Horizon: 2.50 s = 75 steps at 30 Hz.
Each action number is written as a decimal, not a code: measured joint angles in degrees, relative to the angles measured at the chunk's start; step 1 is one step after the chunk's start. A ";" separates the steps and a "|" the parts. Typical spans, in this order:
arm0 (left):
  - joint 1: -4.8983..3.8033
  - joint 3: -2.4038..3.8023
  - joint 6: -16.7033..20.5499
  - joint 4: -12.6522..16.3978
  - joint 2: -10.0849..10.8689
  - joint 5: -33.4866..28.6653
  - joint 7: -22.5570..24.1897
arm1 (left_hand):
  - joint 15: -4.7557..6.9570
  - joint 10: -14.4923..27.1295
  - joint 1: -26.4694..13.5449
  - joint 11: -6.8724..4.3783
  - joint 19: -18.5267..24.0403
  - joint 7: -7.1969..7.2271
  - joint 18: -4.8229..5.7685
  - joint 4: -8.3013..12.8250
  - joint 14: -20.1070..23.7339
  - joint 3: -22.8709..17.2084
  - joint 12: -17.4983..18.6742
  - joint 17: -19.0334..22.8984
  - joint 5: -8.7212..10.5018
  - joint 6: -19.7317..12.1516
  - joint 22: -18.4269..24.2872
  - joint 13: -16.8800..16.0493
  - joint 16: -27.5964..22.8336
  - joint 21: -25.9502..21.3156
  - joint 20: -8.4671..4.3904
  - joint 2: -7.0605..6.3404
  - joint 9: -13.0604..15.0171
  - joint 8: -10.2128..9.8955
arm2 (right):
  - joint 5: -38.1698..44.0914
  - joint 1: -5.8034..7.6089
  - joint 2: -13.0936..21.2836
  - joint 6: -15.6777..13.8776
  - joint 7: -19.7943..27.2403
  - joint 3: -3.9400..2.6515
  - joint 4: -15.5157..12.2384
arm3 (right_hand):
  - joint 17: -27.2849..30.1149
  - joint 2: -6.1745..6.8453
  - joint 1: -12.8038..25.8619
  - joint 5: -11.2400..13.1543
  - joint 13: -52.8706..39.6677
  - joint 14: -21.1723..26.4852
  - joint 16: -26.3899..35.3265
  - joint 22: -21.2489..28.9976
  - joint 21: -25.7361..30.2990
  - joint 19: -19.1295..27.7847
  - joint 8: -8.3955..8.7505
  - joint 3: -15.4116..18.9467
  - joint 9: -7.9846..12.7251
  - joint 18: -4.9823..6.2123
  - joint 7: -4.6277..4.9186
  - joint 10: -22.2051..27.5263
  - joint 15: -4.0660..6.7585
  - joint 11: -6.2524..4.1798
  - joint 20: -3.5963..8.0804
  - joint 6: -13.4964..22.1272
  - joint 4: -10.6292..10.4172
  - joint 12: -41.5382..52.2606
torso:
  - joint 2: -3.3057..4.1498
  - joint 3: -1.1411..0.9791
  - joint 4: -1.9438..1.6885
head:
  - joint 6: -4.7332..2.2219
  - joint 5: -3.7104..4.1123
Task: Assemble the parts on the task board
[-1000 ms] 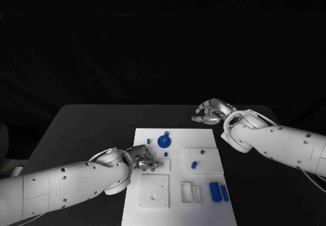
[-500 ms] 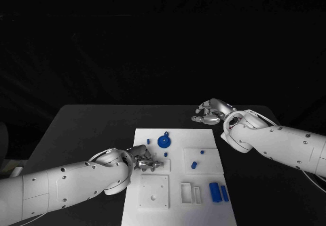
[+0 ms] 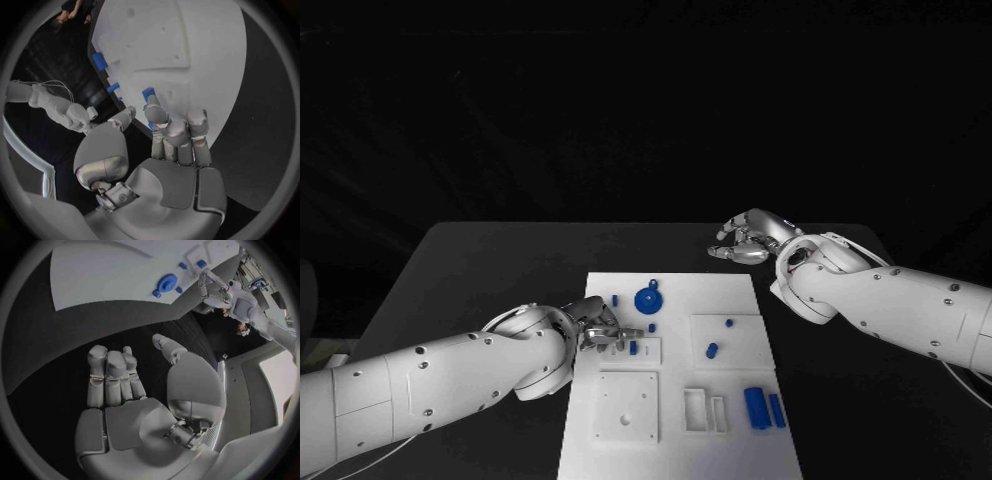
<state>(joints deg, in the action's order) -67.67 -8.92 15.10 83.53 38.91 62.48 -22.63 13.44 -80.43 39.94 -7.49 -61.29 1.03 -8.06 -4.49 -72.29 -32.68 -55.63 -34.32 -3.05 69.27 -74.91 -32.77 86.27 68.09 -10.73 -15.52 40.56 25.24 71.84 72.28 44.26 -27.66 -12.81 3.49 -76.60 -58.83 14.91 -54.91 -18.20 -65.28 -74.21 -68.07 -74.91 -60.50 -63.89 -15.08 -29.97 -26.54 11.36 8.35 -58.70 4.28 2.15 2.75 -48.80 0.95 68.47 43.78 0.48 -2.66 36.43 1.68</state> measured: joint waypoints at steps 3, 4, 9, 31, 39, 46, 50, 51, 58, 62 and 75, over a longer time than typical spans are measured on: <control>-0.24 1.10 -1.19 0.32 0.57 -1.29 -0.09 | 0.02 0.19 0.00 0.19 0.20 -0.05 -0.20 -0.05 0.05 0.05 0.00 0.00 0.00 -0.09 0.00 0.07 0.00 0.00 0.18 0.00 0.00 0.00 | -0.02 0.00 -0.03 0.00 0.01 0.00 0.35 | 0.00 0.00 0.00 0.00 0.00 0.00 0.00 0.00 0.00 0.01 0.00 0.00 0.00 0.00 -0.02 0.00 0.00 0.00 0.00 -0.02 0.00 0.00 | 0.00 -0.01 -0.02 | -0.07 0.05; -0.50 1.26 -1.71 0.37 0.74 -1.71 -0.15 | 0.02 0.19 0.00 0.19 0.20 -0.05 -0.20 -0.05 0.05 0.05 0.00 0.04 0.00 -0.10 0.00 0.14 0.00 0.00 0.18 0.00 0.00 0.00 | -0.02 0.00 -0.03 0.00 0.01 0.00 0.43 | 0.00 0.00 0.00 0.00 0.00 0.00 0.00 0.00 0.00 0.01 0.00 0.00 0.00 0.00 -0.03 0.00 0.00 0.00 -0.01 -0.02 0.00 0.00 | 0.00 0.00 -0.02 | -0.10 0.05; -2.05 1.75 -3.51 0.37 1.30 -3.85 -0.33 | -0.36 0.37 0.36 0.37 0.72 -0.34 -0.26 -0.04 0.46 0.52 0.61 0.19 0.00 -0.57 0.01 0.39 -0.44 -0.13 0.46 -0.28 0.00 -0.30 | -0.06 -0.01 -0.15 0.00 0.03 0.00 0.70 | 0.01 0.00 0.00 0.00 0.00 0.00 0.00 0.00 0.00 0.01 0.00 0.16 0.00 0.00 -0.14 0.00 0.00 0.00 -0.01 0.06 -0.16 0.00 | -0.01 0.01 -0.03 | -0.22 -0.01; -7.61 2.11 -12.76 -14.26 -3.52 -9.92 -1.43 | -3.91 6.45 5.85 4.23 6.13 -4.30 1.06 6.15 5.93 4.88 6.91 3.00 -0.71 -11.89 2.27 3.42 -6.18 -5.61 2.63 6.31 -3.02 -6.64 | -1.17 -0.01 -0.76 -0.01 0.65 0.00 2.34 | -0.04 0.00 0.00 0.00 0.00 0.00 0.00 0.00 0.00 0.09 0.00 0.16 0.00 0.00 -0.11 0.00 0.00 0.00 -0.09 0.31 -0.16 0.00 | 0.11 0.08 0.04 | -1.40 -0.29; -7.74 2.11 -16.61 -18.02 -6.42 -9.87 -2.11 | -4.53 7.06 3.56 4.83 6.13 -5.12 1.48 3.39 6.54 4.54 7.05 3.05 0.00 -14.73 2.40 3.44 -6.39 -5.99 2.64 4.08 -3.58 -7.75 | -1.31 -0.01 -1.02 -0.01 0.81 0.00 2.54 | -0.04 0.00 0.00 0.00 0.05 0.00 0.00 0.00 0.00 -0.07 0.00 0.16 0.00 0.00 -0.01 0.00 0.00 0.00 0.14 0.19 -0.16 0.00 | 0.17 0.05 0.10 | -1.48 -0.27; -7.74 2.10 -19.45 -20.94 -8.91 -9.38 -2.69 | -4.64 7.35 3.28 5.13 6.33 -5.72 1.53 1.61 6.63 3.75 7.05 2.95 0.00 -15.97 2.40 3.36 -6.39 -5.99 2.84 3.34 -3.64 -7.77 | -1.36 -0.01 -1.23 -0.01 0.87 0.00 2.57 | -0.03 0.00 0.00 0.00 0.05 0.00 0.00 0.00 0.00 0.01 0.00 0.16 0.00 0.01 -0.02 0.00 0.00 0.00 0.22 0.17 -0.16 0.00 | 0.25 0.00 0.15 | -1.40 -0.18; -7.72 2.09 -20.40 -22.09 -9.68 -8.94 -2.89 | -4.83 7.35 3.28 5.13 6.33 -5.72 1.54 0.98 6.83 3.69 7.05 2.91 0.00 -15.97 2.30 3.30 -6.39 -5.99 2.84 3.34 -3.64 -7.98 | -1.37 -0.01 -1.22 -0.01 0.90 0.00 2.45 | -0.03 0.00 0.00 0.00 0.04 0.00 0.00 0.00 0.00 0.02 0.00 0.16 0.00 0.00 -0.05 0.00 0.00 0.00 0.21 0.15 -0.16 0.00 | 0.28 0.00 0.19 | -1.32 -0.12; -7.72 2.09 -20.51 -22.31 -9.81 -8.88 -2.92 | -4.83 7.35 3.28 5.13 6.33 -5.71 1.54 0.93 6.83 3.64 7.05 2.88 0.00 -15.98 2.27 3.27 -6.39 -5.99 2.84 3.34 -3.64 -7.98 | -1.37 -0.01 -1.21 -0.01 0.90 0.00 2.44 | -0.03 0.00 0.00 0.00 0.04 0.00 0.00 0.00 0.00 0.02 0.00 0.16 0.00 0.00 -0.06 0.00 0.00 0.00 0.21 0.14 -0.16 0.00 | 0.29 0.00 0.20 | -1.31 -0.09; -7.71 2.10 -21.05 -23.91 -10.31 -8.36 -3.16 | -5.03 7.57 3.55 5.34 6.54 -5.72 1.83 0.65 7.03 3.93 7.05 2.75 0.00 -16.37 2.07 3.10 -6.04 -5.99 2.64 4.08 -3.64 -7.98 | -1.38 -0.01 -1.19 -0.01 0.91 0.00 2.30 | -0.03 0.00 0.00 0.00 0.04 0.00 0.00 0.00 0.00 0.03 0.00 0.16 0.00 0.00 -0.07 0.00 0.00 0.00 0.20 0.13 -0.16 0.00 | 0.29 -0.03 0.20 | -1.25 0.07; -7.71 2.11 -21.33 -24.76 -10.79 -8.14 -3.26 | -5.04 7.57 4.23 5.34 6.74 -5.72 1.84 0.75 7.03 4.16 7.05 2.64 0.00 -16.38 1.83 2.93 -5.99 -5.99 2.84 5.07 -3.57 -7.98 | -1.39 -0.01 -1.22 -0.01 0.92 -0.01 2.21 | -0.03 0.00 0.00 0.00 0.04 0.00 0.00 0.00 0.00 0.03 0.00 0.16 0.00 0.00 0.07 0.00 0.00 0.00 0.19 0.28 -0.16 0.00 | 0.25 -0.05 0.19 | -1.16 0.17; -7.64 2.10 -22.78 -27.24 -12.98 -8.01 -3.23 | -5.04 7.68 6.40 5.46 7.05 -5.69 1.83 2.96 7.02 6.37 6.66 2.56 0.00 -16.40 1.46 2.75 -5.72 -5.76 2.94 7.79 -3.21 -7.90 | -1.40 -0.01 -1.26 0.00 0.94 -0.01 1.89 | -0.02 0.00 0.00 0.00 0.04 0.00 0.00 0.00 0.00 0.11 0.00 0.16 0.00 0.00 -0.02 0.00 0.00 0.00 0.10 0.37 -0.16 0.00 | 0.26 -0.02 0.19 | -1.05 0.27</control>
<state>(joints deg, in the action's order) -75.32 -6.82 -7.68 56.28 25.93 54.47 -25.86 8.40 -72.75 46.34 -2.04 -54.24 -4.66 -6.23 -1.53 -65.26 -26.31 -48.97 -31.75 -3.05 52.87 -73.46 -30.02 80.54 62.34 -7.79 -7.73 37.35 17.34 70.44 72.27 43.00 -27.66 -11.87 3.48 -74.71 -58.85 14.91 -54.91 -18.19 -65.25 -74.21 -68.07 -74.90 -60.50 -63.78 -15.08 -29.81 -26.54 11.36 8.32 -58.70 4.28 2.15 2.85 -48.42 0.79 68.47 44.04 0.46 -2.47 35.38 1.96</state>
